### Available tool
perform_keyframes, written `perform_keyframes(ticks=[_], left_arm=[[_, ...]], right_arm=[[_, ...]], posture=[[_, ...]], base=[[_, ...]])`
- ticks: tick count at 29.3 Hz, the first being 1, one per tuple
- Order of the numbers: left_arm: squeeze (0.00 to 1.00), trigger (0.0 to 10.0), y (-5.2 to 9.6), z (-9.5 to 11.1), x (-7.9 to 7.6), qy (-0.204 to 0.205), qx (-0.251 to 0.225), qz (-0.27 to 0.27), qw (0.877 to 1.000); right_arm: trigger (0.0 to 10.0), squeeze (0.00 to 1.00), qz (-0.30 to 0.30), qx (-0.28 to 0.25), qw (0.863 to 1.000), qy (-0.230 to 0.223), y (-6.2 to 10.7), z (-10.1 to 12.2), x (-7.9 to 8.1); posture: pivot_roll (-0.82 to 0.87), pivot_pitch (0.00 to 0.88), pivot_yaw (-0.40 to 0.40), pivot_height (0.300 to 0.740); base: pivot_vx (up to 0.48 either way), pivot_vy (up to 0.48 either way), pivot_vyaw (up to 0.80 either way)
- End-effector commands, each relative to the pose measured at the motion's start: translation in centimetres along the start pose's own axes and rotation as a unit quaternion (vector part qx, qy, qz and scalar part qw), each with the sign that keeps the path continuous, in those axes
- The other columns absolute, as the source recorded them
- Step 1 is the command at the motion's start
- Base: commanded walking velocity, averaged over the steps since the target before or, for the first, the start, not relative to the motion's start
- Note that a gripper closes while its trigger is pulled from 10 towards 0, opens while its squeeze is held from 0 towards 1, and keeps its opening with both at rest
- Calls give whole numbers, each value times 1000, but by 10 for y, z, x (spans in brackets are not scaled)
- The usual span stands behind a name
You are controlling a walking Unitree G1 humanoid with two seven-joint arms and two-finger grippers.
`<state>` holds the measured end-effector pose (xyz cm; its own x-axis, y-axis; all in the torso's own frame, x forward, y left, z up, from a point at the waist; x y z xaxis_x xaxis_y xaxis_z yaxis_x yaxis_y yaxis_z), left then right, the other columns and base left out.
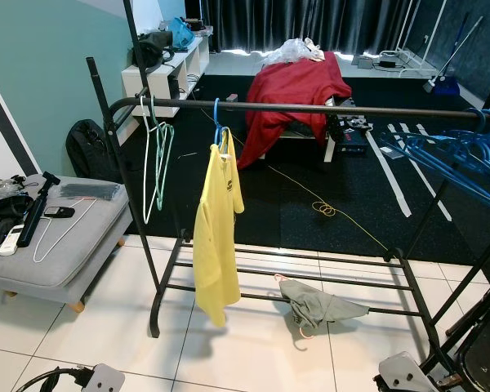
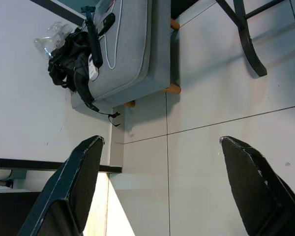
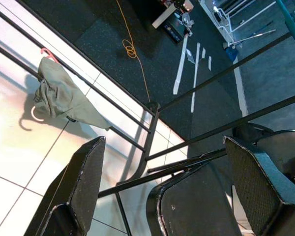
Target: Hang hanger
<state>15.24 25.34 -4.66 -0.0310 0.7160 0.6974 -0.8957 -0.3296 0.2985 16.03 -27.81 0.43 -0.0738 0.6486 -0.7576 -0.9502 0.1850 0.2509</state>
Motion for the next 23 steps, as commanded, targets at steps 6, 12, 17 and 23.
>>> perform_keyframes(ticks=[6, 12, 17, 23], left_arm=[[0, 10000, -1, -4, 6, -9, 6, 4, 1000], [0, 10000, -1, -6, 8, -10, 8, 4, 1000], [0, 10000, -1, -7, 9, -10, 8, 4, 1000], [0, 10000, -1, -7, 9, -10, 9, 4, 1000]], right_arm=[[10000, 0, -2, 3, 1000, -8, 0, 1, 0], [10000, 0, -2, 2, 1000, -9, 0, 2, 2], [10000, 0, -2, 2, 1000, -9, 1, 3, 3], [10000, 0, -2, 2, 1000, -9, 1, 2, 3]], posture=[[-23, 21, -8, 740], [-30, 24, 2, 740], [-29, 25, 8, 740], [-28, 17, 5, 740]], base=[[0, 0, 0], [0, 0, 0], [0, 0, 0], [0, 0, 0]])
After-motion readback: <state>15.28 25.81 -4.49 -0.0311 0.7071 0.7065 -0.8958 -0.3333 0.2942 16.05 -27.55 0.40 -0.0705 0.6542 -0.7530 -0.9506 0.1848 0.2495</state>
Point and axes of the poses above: a point about 5 cm out from each wrist's last joint towards the gripper, its own y axis pointing back from the gripper into the wrist, its own z axis along the axis of the wrist's last joint, x = y × z, the point moved 1 cm from there along -y, pointing out of the wrist towards the gripper, and after that the axes turned 2 degrees about y, right-handed, at the moved point
